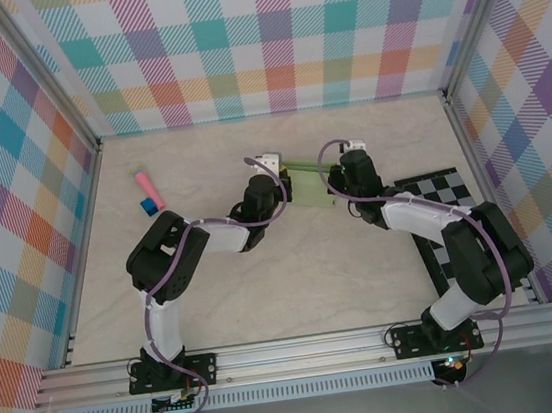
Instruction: Fold the paper box
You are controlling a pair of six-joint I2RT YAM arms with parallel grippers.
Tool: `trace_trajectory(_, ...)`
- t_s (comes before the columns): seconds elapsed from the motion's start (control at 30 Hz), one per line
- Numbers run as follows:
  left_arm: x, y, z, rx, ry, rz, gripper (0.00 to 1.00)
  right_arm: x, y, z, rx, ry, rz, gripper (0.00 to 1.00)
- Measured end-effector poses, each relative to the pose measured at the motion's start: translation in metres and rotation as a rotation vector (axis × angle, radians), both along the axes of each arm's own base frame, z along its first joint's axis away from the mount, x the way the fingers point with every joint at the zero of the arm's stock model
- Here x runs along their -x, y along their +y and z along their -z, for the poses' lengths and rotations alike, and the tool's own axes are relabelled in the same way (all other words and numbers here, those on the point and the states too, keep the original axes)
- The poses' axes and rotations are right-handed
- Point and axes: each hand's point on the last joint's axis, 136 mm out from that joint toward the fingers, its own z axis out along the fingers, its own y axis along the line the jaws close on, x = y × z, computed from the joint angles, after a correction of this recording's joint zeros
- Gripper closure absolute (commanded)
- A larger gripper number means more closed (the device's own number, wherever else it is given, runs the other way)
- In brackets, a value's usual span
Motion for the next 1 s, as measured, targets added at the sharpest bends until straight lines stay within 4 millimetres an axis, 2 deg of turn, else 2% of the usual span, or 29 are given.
trace_trajectory(0.1, 0.000, 0.000, 0.000, -0.001, 0.001, -0.001, 1.00, 0.004, 0.007, 0.002, -0.013, 0.021, -0.040, 0.68)
trace_trajectory(0.2, 0.000, -0.001, 0.000, 0.000, 0.000, 0.002, 1.00, 0.011, 0.011, -0.001, -0.002, 0.036, -0.088, 0.55)
trace_trajectory(0.3, 0.000, -0.003, 0.001, 0.005, -0.003, 0.013, 1.00, 0.017, 0.008, -0.012, 0.004, 0.033, -0.155, 0.49)
trace_trajectory(0.37, 0.001, -0.006, 0.000, 0.011, -0.007, 0.031, 1.00, 0.017, 0.002, -0.024, -0.003, 0.008, -0.210, 0.43)
trace_trajectory(0.5, 0.003, -0.013, 0.000, 0.006, -0.008, 0.070, 1.00, 0.013, -0.022, -0.047, -0.001, -0.034, -0.342, 0.34)
trace_trajectory(0.63, 0.003, -0.018, 0.000, 0.002, -0.007, 0.094, 1.00, 0.014, -0.034, -0.060, 0.049, -0.089, -0.484, 0.28)
trace_trajectory(0.73, 0.003, -0.018, 0.000, -0.001, -0.007, 0.099, 1.00, 0.021, -0.033, -0.057, 0.100, -0.120, -0.599, 0.21)
trace_trajectory(0.77, 0.003, -0.018, 0.000, -0.002, -0.007, 0.102, 1.00, 0.023, -0.033, -0.054, 0.116, -0.126, -0.631, 0.10)
trace_trajectory(0.87, 0.003, -0.020, 0.000, -0.005, -0.008, 0.111, 1.00, 0.025, -0.032, -0.041, 0.156, -0.131, -0.712, 0.07)
trace_trajectory(0.93, 0.003, -0.020, 0.000, -0.009, -0.008, 0.114, 1.00, 0.027, -0.032, -0.032, 0.161, -0.147, -0.760, 0.00)
trace_trajectory(1.0, 0.003, -0.020, 0.000, -0.013, -0.008, 0.113, 1.00, 0.032, -0.035, -0.023, 0.154, -0.174, -0.789, 0.00)
